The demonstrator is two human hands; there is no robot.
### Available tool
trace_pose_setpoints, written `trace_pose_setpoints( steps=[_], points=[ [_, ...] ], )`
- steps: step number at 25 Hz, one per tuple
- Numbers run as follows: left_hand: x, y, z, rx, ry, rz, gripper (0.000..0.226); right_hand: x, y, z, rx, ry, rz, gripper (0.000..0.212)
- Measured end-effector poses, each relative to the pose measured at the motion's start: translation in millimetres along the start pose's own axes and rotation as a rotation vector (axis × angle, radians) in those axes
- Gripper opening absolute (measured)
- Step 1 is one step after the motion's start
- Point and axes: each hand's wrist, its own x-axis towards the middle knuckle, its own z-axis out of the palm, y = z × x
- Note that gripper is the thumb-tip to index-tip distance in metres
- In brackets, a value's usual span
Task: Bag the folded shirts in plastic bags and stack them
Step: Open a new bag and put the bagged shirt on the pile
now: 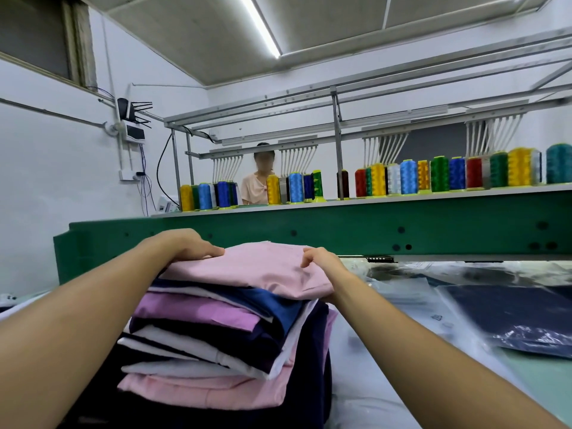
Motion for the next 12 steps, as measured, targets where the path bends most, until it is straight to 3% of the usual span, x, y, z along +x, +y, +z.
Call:
trace_pose_setpoints(
  steps=[4, 8, 10, 12],
  points=[
    [10, 13, -8, -0.15, -0.012, 0.073, 0.046, 0, -2, -4, 0.178, -0.045, 0.007, 0.046],
    [10, 61, -22, -0.275, 0.101, 0.326, 0.018, 7, 3, -4, 0.32, -0.116, 0.075, 0.038],
    [2, 97, -30, -0.386, -0.072, 0.496, 0.021, 13, 1, -4, 0.343, -0.15, 0.079, 0.048],
    [-11, 127, -35, -0.602, -0.409, 0.581, 0.032, 21, 1, -4, 0.444, -0.204, 0.045, 0.055]
  ],
)
